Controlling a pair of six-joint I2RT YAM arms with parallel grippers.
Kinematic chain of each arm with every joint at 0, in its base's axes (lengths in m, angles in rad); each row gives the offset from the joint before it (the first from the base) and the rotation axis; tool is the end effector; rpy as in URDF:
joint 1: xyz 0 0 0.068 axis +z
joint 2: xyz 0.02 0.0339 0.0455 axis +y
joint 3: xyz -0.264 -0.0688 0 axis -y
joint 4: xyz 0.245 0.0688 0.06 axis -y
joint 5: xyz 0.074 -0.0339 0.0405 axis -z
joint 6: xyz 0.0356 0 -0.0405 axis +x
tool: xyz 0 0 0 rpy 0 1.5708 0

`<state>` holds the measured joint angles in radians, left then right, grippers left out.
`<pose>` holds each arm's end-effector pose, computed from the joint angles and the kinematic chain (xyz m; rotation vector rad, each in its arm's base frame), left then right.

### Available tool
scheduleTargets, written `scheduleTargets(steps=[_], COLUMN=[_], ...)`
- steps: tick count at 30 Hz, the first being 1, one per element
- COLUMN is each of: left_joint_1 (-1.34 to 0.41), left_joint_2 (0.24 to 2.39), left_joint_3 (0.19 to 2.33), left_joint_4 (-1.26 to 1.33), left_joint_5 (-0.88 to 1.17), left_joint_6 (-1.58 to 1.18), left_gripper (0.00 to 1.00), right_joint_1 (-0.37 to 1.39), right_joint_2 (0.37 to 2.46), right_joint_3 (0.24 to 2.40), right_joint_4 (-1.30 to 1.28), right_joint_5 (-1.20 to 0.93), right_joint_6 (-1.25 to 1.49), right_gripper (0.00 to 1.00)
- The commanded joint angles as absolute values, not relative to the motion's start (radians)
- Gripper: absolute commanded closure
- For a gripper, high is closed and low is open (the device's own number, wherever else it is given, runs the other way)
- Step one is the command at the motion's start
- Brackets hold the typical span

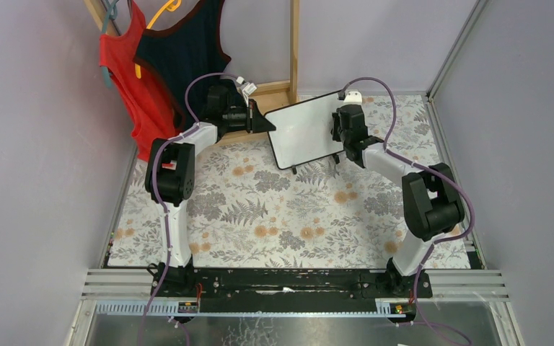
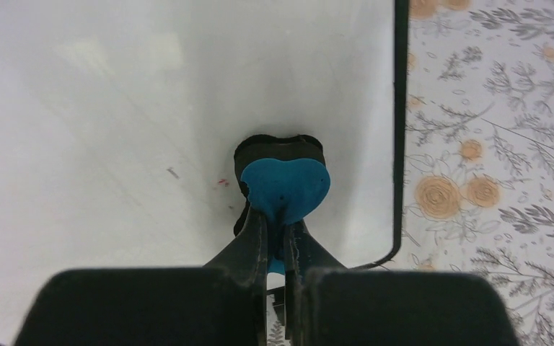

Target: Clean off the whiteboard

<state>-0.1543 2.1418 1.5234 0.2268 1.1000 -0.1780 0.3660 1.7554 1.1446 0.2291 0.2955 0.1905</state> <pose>0.4698 -0.1052 0.2081 0.7154 1.8048 -1.2848 0.3808 0.1349 0.2414 0.0243 1.9359 0.0821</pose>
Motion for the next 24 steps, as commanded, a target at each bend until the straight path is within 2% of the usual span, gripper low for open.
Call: scheduleTargets(steps=[1, 24], left_joint_1=[-0.156, -0.156], left_joint_2=[2.180, 2.154], left_joint_3=[1.490, 1.541], left_joint_4=[0.087, -0.003], left_joint_5=[1.054, 1.033], left_joint_6=[-0.108, -0.064], left_gripper=[1.00, 1.00], right_joint_1=[0.380, 0.382], right_joint_2=[1.709, 1.800], right_joint_3=[1.170, 1.232], right_joint_4=[0.279, 0.232], right_joint_5=[0.181, 0.303], right_joint_6=[0.198, 0.180], right_gripper=[1.00, 1.00])
